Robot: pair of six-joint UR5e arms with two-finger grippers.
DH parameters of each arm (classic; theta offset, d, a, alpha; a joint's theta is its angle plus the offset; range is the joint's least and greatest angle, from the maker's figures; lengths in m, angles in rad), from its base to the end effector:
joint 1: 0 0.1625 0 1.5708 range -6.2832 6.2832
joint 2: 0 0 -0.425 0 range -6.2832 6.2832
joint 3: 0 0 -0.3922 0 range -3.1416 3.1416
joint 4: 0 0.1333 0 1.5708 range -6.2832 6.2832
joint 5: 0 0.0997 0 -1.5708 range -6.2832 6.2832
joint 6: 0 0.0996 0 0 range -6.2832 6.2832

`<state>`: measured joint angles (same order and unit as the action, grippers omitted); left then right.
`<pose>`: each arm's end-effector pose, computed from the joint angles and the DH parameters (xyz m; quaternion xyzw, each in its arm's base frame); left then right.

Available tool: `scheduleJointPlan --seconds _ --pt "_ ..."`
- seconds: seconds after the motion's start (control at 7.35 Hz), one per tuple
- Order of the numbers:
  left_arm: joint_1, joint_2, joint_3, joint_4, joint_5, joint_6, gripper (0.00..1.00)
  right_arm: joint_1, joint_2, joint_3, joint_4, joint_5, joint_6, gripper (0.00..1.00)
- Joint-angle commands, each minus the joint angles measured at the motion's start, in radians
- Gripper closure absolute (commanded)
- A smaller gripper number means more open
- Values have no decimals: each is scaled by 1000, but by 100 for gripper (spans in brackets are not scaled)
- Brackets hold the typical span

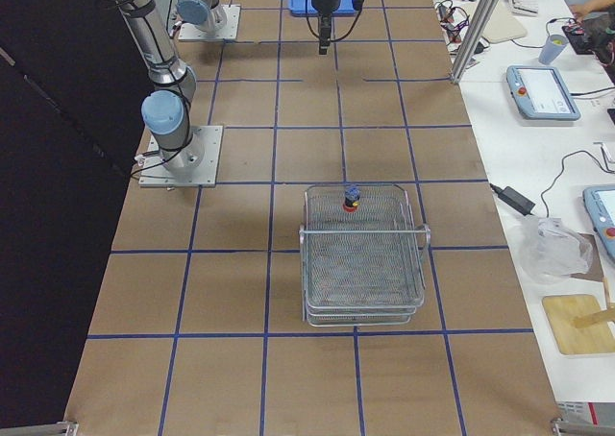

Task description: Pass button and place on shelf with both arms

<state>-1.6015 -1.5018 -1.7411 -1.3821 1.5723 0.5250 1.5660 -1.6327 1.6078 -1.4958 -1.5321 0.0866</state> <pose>-0.1475 -0.4646 0.4563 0.2740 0.9607 -0.0422 0.0114 0.1349 -0.4610 0.4921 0.0461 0.9984 0.0258 0.0183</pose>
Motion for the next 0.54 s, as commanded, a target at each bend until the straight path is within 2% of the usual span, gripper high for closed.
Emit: scheduleJointPlan --seconds 0.0,0.41 --pt "0 0 0 0 0 1 0 -1 -19 30 -3 -9 4 0" --pt "0 -2 0 0 0 0 0 -3 -19 26 -4 -7 2 0"
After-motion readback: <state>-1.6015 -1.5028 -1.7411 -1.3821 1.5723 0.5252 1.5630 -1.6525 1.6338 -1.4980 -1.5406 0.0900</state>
